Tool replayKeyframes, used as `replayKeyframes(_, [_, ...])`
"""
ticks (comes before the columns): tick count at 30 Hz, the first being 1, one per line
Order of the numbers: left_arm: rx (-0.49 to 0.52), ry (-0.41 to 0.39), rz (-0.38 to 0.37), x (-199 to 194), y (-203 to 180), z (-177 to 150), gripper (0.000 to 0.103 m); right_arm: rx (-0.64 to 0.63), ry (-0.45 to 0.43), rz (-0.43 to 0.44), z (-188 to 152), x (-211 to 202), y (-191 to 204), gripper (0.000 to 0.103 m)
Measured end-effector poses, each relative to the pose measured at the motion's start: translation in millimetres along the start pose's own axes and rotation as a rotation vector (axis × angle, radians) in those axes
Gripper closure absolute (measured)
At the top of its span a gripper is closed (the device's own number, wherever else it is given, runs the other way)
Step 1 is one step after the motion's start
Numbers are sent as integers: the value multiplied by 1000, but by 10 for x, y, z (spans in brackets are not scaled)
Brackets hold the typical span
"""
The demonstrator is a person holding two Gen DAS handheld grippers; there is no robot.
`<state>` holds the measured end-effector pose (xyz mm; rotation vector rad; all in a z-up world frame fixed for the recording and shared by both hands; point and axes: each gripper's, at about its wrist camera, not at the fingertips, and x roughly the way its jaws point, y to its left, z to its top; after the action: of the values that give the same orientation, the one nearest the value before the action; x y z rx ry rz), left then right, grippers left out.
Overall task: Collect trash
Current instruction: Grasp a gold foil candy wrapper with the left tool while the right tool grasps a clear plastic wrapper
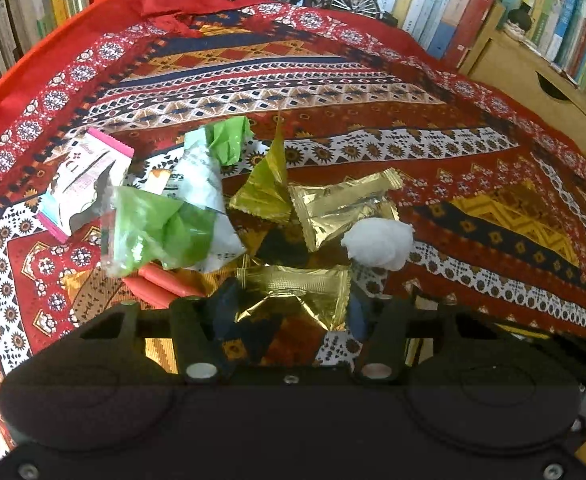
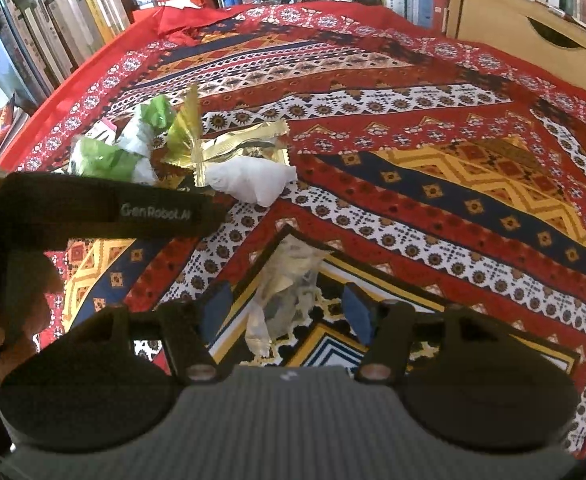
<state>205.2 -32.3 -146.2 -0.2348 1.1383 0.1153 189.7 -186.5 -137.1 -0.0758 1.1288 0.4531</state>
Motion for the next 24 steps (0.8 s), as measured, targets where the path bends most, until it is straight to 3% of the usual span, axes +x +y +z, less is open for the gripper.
replayKeyframes(4, [-3, -16, 1, -73, 5, -22, 58, -11, -1, 28, 18, 31, 18, 31])
replayKeyframes(9, [-15, -31, -7, -145, -1, -24, 62, -29, 3, 57, 19, 36, 68, 59])
replayKeyframes(14, [-17, -39, -10, -183, -12, -37, 65, -17, -6, 69, 13, 20, 69, 70])
replayKeyframes(24, [-27, -64, -20, -324, 8, -65, 67, -12, -27, 67, -13, -77, 114, 74])
